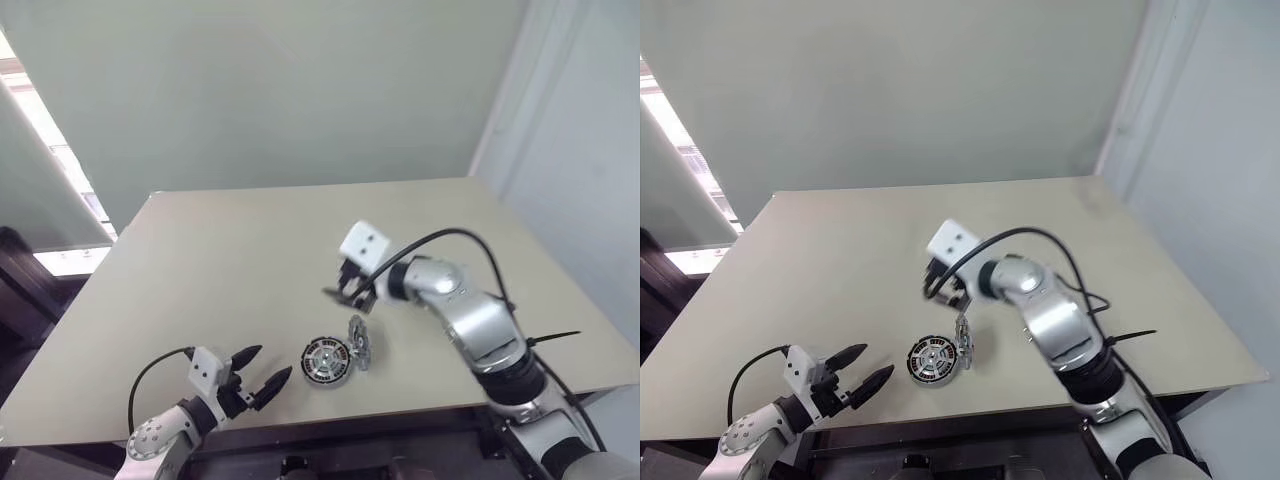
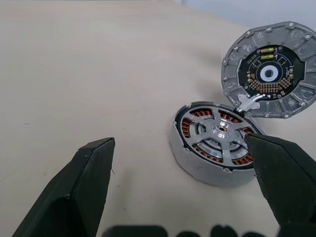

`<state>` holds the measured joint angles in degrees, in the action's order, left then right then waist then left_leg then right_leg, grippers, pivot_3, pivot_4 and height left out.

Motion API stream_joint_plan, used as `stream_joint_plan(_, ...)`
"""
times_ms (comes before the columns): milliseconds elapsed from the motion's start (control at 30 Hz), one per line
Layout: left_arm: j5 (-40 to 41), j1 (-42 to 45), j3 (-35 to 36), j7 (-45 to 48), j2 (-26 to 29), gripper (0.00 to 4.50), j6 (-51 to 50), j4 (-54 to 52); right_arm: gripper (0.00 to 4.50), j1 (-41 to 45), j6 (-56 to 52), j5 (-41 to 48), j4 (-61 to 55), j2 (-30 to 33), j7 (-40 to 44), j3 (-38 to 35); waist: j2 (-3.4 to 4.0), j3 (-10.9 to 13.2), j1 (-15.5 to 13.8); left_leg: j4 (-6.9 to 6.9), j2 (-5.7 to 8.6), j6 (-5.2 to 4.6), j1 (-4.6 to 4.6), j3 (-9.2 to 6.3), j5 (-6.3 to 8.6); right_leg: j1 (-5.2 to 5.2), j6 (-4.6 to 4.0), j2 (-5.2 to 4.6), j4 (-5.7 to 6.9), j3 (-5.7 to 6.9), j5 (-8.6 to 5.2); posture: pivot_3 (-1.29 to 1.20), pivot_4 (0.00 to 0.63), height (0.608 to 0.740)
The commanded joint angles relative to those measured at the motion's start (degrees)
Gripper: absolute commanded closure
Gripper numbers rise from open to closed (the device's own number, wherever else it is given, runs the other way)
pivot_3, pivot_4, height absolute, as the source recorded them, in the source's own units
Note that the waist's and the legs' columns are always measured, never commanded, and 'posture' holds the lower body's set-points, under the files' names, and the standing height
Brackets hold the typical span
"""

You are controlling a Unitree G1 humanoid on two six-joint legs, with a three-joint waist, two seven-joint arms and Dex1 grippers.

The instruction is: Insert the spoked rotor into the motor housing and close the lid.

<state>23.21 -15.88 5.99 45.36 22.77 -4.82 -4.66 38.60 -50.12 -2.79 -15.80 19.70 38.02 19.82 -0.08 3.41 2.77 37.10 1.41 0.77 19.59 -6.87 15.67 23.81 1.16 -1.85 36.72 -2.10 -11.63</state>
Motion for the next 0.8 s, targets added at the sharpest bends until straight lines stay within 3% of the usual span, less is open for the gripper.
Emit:
stream_joint_plan(33, 0.49, 0.49, 0.55, 0.09, 0.31, 0.00, 0.67, -2.02, 0.04, -0.96, 2.35, -2.29, 2.24, 5.33, -0.27, -0.32, 0.00, 0.00, 0.09, -0.01, 0.02, -0.01, 0.01, 0.04, 0.00, 0.02, 0.00, -0.02, -0.01, -0.03, 0.00, 0.00, 0.000, 0.740)
stream_joint_plan(167, 0.42, 0.64, 0.47, 0.49, 0.76, 0.00, 0.43, -2.06, 0.04, -5.22, 3.67, -4.66, 2.90, 11.62, 2.07, 5.31, 0.00, 0.00, 0.20, -0.15, -0.03, -0.01, 0.02, 0.10, 0.00, 0.09, 0.00, 0.01, -0.01, -0.06, 0.00, 0.00, 0.000, 0.740)
stream_joint_plan(300, 0.41, 0.60, 0.50, 0.24, 1.17, 0.18, -0.68, -2.85, 0.01, -9.49, 1.73, -1.16, 0.99, 9.34, 4.05, 6.42, 0.00, 0.01, 0.28, -0.19, -0.14, -0.02, 0.01, 0.12, 0.00, 0.13, 0.00, 0.13, 0.02, -0.08, 0.00, 0.00, 0.000, 0.740)
stream_joint_plan(400, 0.08, 0.46, 0.69, -0.69, 2.04, 0.97, -2.77, -3.83, 0.00, -11.29, -0.15, 2.19, -0.28, 5.23, 4.22, 5.77, 0.01, 0.03, 0.22, -0.08, -0.15, -0.02, 0.01, 0.11, -0.01, 0.10, -0.02, 0.16, 0.06, -0.08, -0.01, 0.00, 0.000, 0.740)
stream_joint_plan(700, 0.86, 0.81, 1.71, -0.88, 3.44, 4.31, -3.37, -4.72, 0.00, -13.67, -2.34, 7.08, 1.35, -6.18, 0.43, 6.80, 0.00, 0.02, 0.18, 0.07, -0.13, -0.01, 0.00, 0.05, 0.00, 0.02, -0.01, 0.13, 0.06, -0.04, 0.00, 0.00, 0.000, 0.740)
stream_joint_plan(800, 0.94, 0.81, 1.71, -0.94, 3.53, 4.48, -3.46, -4.86, 0.00, -14.02, -1.18, 7.04, 3.75, -8.23, -0.55, 7.73, 0.01, 0.03, 0.18, 0.02, -0.13, -0.01, 0.00, 0.03, 0.00, 0.05, -0.01, 0.13, 0.06, -0.04, 0.00, 0.00, 0.000, 0.740)
